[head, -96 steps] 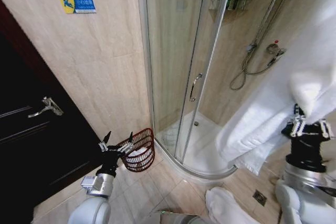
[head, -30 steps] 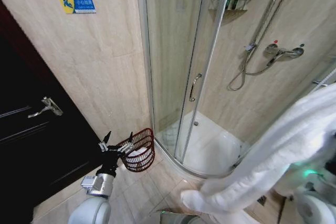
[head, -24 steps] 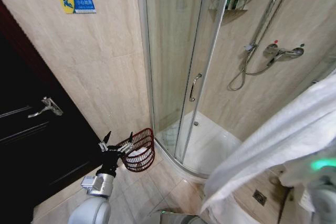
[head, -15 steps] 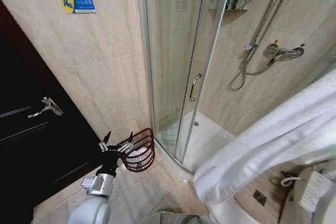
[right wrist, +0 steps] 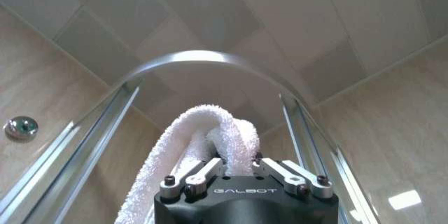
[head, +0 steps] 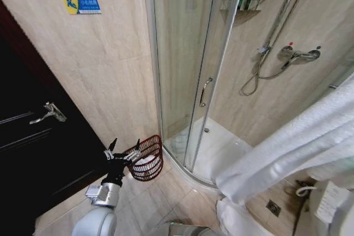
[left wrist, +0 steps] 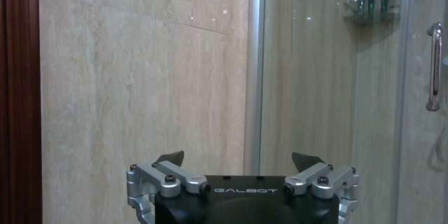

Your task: Discard the used towel into the hamper.

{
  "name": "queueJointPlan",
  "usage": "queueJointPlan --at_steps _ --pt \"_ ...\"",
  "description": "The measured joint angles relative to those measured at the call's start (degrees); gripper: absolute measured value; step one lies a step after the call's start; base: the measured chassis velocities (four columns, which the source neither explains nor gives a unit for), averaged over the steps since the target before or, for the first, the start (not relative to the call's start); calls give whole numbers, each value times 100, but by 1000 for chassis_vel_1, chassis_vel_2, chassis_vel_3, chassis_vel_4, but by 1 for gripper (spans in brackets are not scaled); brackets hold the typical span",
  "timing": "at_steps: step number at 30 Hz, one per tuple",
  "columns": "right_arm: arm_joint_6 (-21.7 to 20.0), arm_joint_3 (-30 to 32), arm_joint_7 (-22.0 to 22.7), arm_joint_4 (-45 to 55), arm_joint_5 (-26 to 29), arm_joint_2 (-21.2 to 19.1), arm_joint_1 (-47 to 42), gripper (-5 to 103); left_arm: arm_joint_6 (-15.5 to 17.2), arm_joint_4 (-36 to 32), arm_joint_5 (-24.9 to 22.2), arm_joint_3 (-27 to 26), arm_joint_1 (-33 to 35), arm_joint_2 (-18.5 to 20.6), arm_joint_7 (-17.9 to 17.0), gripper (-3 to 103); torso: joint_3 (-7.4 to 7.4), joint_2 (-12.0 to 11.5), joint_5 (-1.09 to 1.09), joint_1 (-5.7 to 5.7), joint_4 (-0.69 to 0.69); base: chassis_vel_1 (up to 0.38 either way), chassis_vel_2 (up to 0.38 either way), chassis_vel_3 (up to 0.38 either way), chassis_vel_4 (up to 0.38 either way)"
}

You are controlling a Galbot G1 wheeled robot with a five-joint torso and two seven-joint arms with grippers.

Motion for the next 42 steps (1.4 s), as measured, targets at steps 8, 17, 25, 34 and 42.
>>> queueJointPlan --at_steps 8,17,25,34,42 --pt "-17 248 11 126 211 18 -118 12 0 0 -1 0 0 -1 0 100 0 0 1 0 0 34 45 -34 -38" --pt "36 473 61 140 490 195 -348 12 0 0 0 -1 0 3 0 100 -1 0 -4 -1 1 117 116 -122 -110" --pt "62 601 59 136 499 245 -439 12 0 0 0 1 0 -1 -1 100 -14 -26 3 -12 0 -11 -5 2 4" --pt "44 591 33 132 429 288 -429 12 0 0 0 1 0 0 0 100 -195 -364 0 -166 1 -3 -6 2 3" --pt "53 602 23 128 273 290 -483 12 0 0 0 0 0 0 0 100 -234 -429 0 -194 1 0 0 0 0"
